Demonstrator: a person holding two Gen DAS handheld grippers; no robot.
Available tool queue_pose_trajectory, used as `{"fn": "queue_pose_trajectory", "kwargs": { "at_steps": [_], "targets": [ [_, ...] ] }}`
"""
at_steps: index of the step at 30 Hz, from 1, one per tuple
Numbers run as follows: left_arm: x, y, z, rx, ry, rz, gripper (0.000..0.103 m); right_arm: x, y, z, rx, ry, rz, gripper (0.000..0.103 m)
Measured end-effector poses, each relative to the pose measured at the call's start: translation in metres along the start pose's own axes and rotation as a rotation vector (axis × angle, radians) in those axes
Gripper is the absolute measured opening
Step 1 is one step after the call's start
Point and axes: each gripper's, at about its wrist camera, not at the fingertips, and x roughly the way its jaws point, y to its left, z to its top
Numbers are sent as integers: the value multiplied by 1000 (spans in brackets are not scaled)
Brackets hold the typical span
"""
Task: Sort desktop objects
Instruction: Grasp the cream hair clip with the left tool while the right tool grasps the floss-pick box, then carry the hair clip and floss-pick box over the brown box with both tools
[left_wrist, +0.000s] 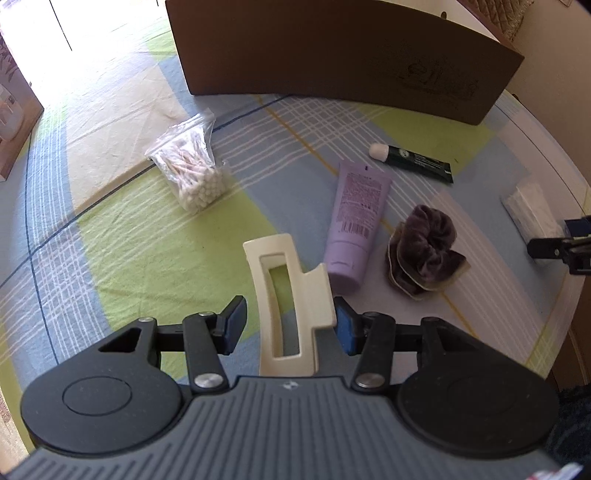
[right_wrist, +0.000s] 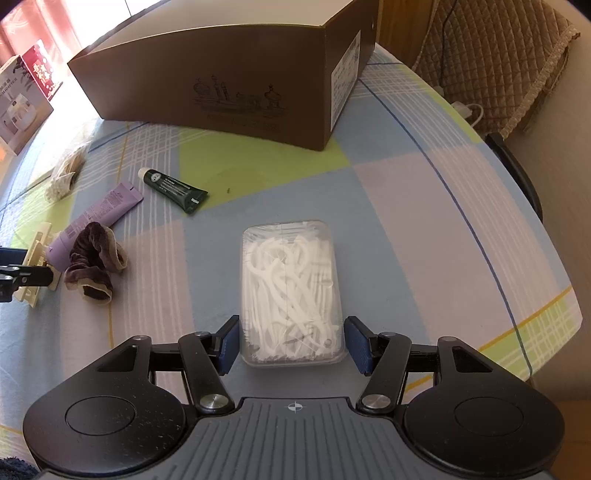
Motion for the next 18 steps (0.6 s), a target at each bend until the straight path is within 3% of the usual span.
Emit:
{"fn": "queue_pose_trajectory", "kwargs": {
  "at_steps": [4, 18],
  "targets": [
    [6, 2, 1, -14, 6, -12, 38, -1, 0, -1, 4, -4, 3, 57],
    [3, 40, -5, -131, -6, 104, 38, 6, -1, 8, -13, -22, 14, 70]
  ]
}}
